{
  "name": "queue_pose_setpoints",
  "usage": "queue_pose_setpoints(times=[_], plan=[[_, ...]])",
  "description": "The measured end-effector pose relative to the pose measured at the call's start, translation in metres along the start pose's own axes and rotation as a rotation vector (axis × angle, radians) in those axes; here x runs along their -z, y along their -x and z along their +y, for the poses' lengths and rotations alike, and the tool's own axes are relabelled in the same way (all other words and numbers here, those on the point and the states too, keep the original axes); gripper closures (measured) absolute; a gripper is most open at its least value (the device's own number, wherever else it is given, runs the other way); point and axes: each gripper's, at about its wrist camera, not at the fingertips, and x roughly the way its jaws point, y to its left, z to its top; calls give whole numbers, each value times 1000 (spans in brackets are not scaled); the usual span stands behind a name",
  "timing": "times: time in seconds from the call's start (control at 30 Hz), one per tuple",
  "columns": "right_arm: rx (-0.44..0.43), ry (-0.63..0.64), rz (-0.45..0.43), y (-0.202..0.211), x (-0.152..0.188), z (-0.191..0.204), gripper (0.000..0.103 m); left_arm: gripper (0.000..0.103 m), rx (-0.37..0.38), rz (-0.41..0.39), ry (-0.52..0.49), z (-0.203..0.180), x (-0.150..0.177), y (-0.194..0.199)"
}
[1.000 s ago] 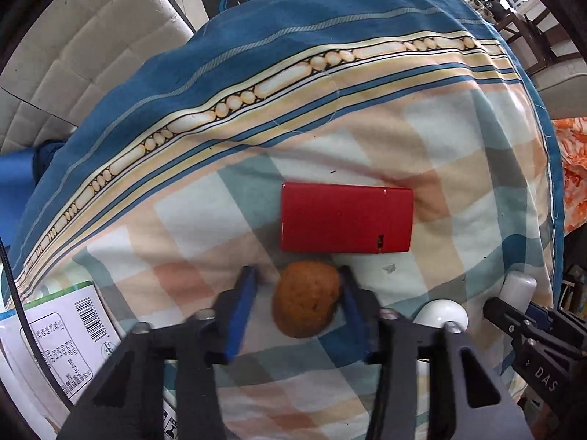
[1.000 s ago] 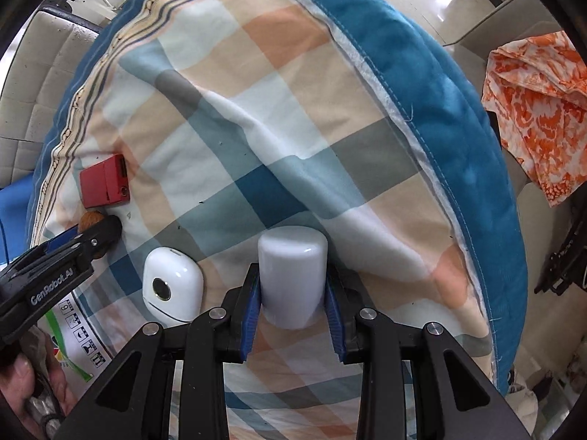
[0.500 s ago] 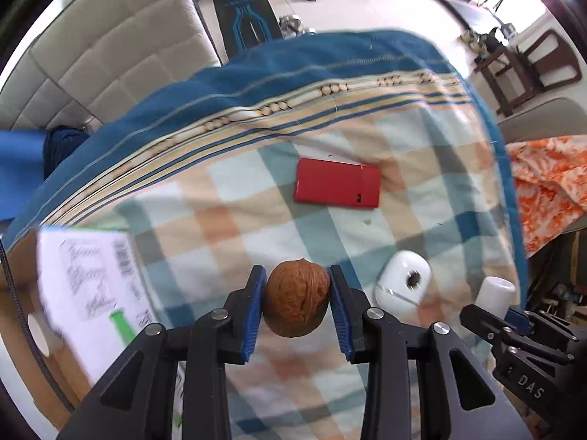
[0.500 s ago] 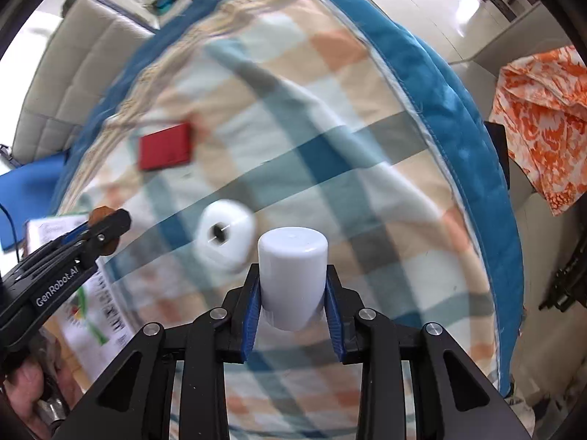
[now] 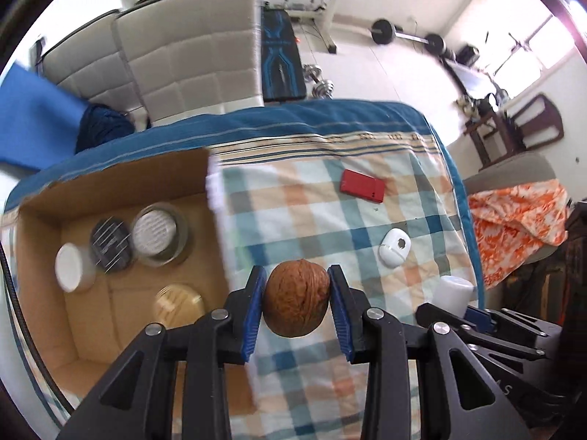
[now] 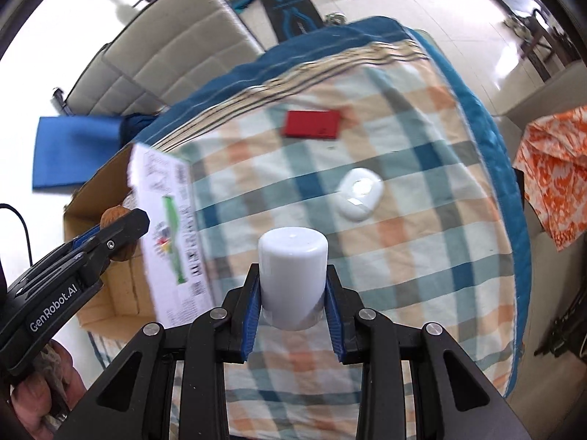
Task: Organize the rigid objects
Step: 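Carry the walnut and white cylinder into the box and lower them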
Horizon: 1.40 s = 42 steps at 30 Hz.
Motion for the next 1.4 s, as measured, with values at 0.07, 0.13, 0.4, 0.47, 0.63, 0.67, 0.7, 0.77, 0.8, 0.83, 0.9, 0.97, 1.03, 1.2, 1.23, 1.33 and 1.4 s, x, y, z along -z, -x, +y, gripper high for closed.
queue_pose_setpoints(times=[0.07, 0.13, 0.4, 0.47, 0.63, 0.67, 0.7, 0.77, 0.8, 0.83, 0.9, 0.97, 1.03, 1.2, 1.23, 1.33, 1.4], plan=[[-15, 40, 1, 1, 9, 27, 69, 71, 2, -20, 33, 24, 10, 18], [-31, 81, 5, 1, 19, 55, 69, 71, -3, -38, 64, 48, 19, 31], [-106, 220, 81, -45, 54, 179, 69, 71, -56, -27, 229, 164, 65, 53], [-107, 251, 112, -67, 61, 207, 69, 71, -59, -1, 270, 191, 75, 45], [-92, 282, 202, -126, 72, 249, 69, 71, -67, 44, 338, 240, 93, 14], [-79, 283, 216, -139, 72, 253, 69, 71, -63, 60, 346, 247, 94, 7], [-71, 285, 229, -150, 72, 255, 69, 71, -59, 83, 351, 256, 96, -1], [-51, 288, 258, -173, 75, 262, 69, 71, -54, 120, 361, 266, 97, -17], [-41, 287, 271, -182, 76, 264, 69, 71, -41, 147, 365, 271, 97, -27], [-35, 287, 282, -188, 76, 266, 69, 71, -32, 167, 368, 274, 97, -34], [-21, 285, 297, -201, 79, 269, 69, 71, -20, 206, 361, 278, 98, -48], [-6, 283, 304, -211, 80, 270, 69, 71, -23, 226, 352, 279, 99, -57], [7, 283, 311, -218, 81, 271, 69, 71, -26, 237, 343, 281, 100, -64], [38, 272, 321, -231, 81, 273, 69, 71, -29, 268, 339, 285, 102, -77], [43, 270, 325, -232, 77, 273, 69, 71, -28, 274, 340, 285, 103, -79], [56, 268, 333, -236, 73, 272, 68, 71, -30, 284, 333, 288, 106, -83], [70, 272, 328, -237, 72, 272, 68, 71, -28, 293, 326, 288, 106, -85]])
